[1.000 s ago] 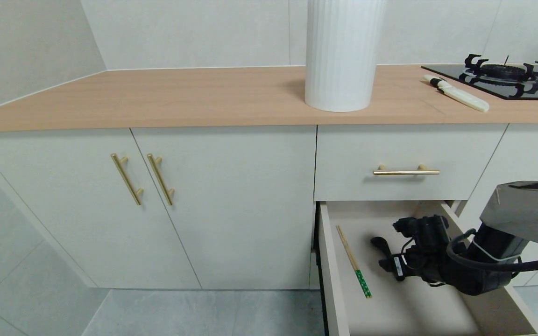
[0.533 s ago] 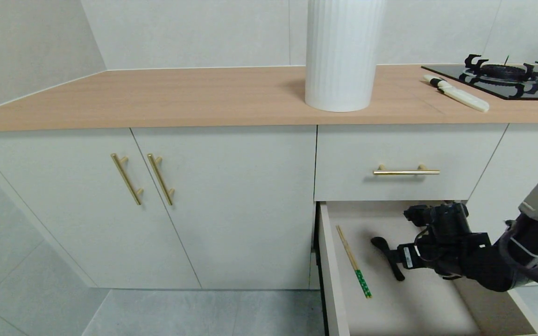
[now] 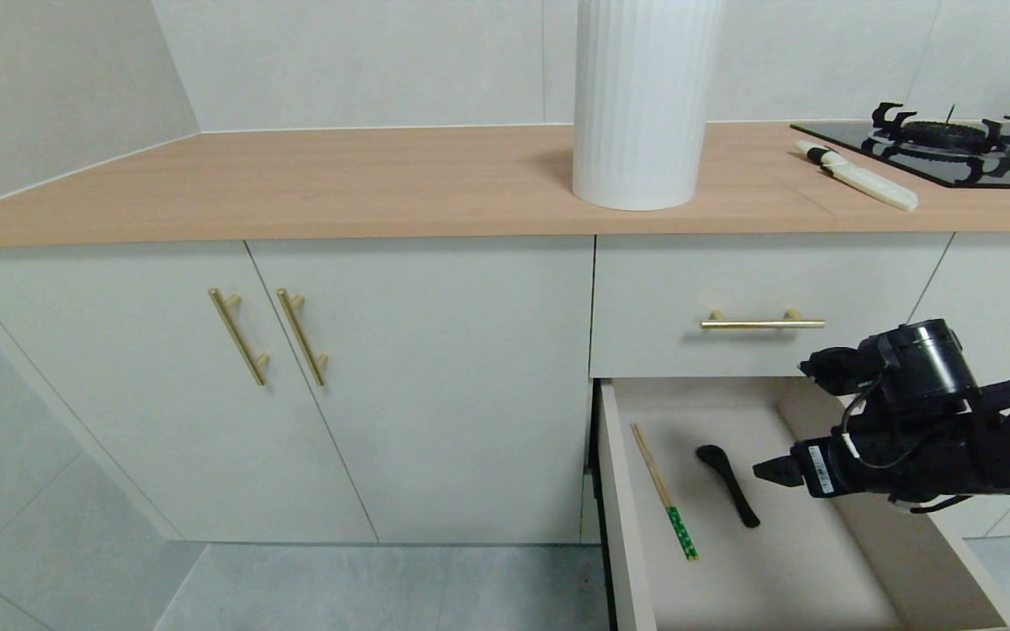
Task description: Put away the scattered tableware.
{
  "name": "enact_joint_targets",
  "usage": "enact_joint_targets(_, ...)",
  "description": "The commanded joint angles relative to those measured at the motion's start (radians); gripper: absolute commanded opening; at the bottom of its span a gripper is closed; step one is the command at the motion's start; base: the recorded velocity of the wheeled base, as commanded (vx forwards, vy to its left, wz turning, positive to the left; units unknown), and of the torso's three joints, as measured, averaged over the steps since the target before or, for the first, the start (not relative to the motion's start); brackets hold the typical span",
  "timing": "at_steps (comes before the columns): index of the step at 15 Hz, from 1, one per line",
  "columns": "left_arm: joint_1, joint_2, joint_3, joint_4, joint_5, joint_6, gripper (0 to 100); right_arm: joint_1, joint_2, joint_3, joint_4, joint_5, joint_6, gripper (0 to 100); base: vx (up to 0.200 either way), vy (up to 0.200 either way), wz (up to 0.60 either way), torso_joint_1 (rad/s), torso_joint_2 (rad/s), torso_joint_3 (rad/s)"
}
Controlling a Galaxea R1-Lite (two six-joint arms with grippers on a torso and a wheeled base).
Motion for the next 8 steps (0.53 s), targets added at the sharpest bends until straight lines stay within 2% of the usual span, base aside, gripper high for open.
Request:
enact_joint_targets(1,0.0,0.0,0.0,0.0,0.0,-0.001,100,0.017,-0.082,-0.016,0.038,0.001,-0.002,100,0.0,0.0,0.0,0.0,0.0,0.0)
enact_joint_targets(8,0.0,0.0,0.0,0.0,0.0,-0.002,100,0.024,-0.103,-0.005,0.064,0.002,-0.022,100,-0.2,0.0,0.0,0.004,0.0,0.003)
